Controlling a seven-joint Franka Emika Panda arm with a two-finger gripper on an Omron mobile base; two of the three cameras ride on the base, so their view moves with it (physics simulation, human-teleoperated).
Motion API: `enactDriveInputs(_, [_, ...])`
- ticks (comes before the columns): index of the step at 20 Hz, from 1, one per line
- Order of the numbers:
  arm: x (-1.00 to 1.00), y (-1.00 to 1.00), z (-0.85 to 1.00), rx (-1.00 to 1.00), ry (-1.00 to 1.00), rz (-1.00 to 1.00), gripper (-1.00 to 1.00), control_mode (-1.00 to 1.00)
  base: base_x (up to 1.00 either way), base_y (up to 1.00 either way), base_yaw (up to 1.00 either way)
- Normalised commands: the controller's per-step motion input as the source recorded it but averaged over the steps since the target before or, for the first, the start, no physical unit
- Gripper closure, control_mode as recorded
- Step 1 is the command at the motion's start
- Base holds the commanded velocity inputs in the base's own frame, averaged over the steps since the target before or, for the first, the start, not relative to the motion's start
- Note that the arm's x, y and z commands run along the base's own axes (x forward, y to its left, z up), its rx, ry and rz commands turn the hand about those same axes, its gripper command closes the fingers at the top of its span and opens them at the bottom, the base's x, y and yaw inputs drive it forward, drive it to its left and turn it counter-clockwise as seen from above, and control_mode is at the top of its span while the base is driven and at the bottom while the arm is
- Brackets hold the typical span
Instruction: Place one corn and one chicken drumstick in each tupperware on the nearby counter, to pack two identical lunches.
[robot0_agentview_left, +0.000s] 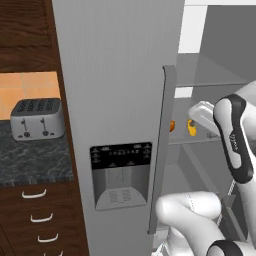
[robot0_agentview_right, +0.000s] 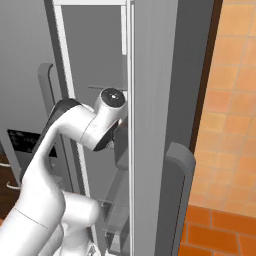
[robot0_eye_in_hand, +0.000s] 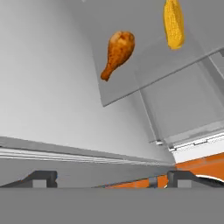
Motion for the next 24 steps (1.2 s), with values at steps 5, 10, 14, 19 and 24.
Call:
enactDriveInputs(5, [0.90,-0.29,-0.35,0.26,0.14,-0.04,-1.00,-1.00,0.00,0.00,0.00])
enactDriveInputs(10, [0.92,-0.04,-0.10,0.07,0.10,-0.02,-1.00,-1.00,0.00,0.00,0.00])
enactDriveInputs(14, [0.59,-0.12,-0.22,0.00,0.01,-0.01,-1.00,-1.00,0.00,0.00,0.00])
enactDriveInputs(19, [0.30,-0.03,-0.47,-0.02,0.00,-0.01,-1.00,-1.00,0.00,0.00,0.00])
enactDriveInputs(24, [0.36,0.00,-0.18,0.00,0.00,-0.06,-1.00,-1.00,0.00,0.00,0.00])
